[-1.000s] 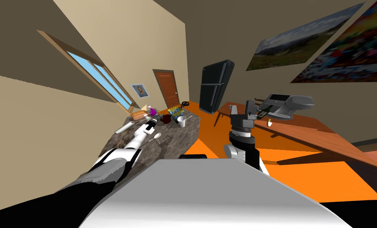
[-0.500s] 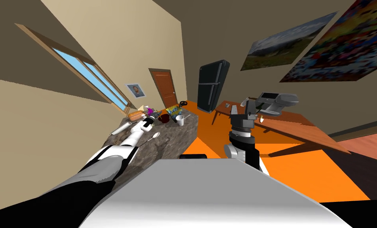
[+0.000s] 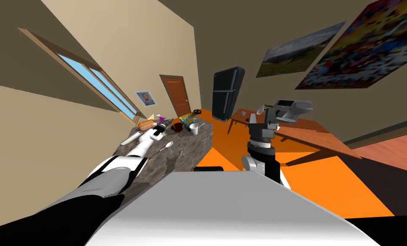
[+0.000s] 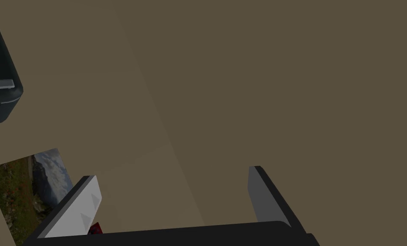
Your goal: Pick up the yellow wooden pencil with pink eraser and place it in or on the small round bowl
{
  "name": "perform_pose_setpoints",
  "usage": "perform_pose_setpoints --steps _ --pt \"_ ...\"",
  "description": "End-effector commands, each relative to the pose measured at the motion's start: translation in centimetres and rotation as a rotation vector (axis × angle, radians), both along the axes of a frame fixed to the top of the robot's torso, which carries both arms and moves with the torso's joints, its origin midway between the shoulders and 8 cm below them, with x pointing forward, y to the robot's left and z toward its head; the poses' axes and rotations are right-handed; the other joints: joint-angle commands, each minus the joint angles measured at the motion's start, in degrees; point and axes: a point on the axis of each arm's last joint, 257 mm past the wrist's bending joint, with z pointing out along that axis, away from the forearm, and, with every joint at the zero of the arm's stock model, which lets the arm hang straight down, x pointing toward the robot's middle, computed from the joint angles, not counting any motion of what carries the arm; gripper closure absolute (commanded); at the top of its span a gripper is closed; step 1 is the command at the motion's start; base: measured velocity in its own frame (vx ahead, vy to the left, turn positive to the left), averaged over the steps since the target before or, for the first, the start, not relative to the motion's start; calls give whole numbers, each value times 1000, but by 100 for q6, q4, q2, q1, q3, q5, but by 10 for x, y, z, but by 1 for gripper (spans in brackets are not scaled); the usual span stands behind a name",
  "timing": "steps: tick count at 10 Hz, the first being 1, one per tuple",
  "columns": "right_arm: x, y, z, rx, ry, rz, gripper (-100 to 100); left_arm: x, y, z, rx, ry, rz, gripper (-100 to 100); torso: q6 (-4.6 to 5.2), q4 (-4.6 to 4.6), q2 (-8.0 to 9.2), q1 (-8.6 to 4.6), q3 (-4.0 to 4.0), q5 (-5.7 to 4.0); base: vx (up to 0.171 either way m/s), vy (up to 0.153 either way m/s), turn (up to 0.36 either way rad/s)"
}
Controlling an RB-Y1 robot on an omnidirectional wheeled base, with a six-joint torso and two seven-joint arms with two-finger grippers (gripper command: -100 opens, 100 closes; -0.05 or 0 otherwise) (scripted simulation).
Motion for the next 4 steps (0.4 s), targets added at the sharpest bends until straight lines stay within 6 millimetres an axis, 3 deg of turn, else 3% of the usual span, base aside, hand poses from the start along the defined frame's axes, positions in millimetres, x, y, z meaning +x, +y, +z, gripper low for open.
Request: perform_pose_setpoints --steps 1,4 --pt "0 0 0 0 0 0 0 0 0 0 0 0 0 0 0 0 0 0 0 0 0 0 0" --pt "0 0 0 0 0 0 0 0 0 0 0 0 0 0 0 -1 -4 0 -3 0 0 0 0"
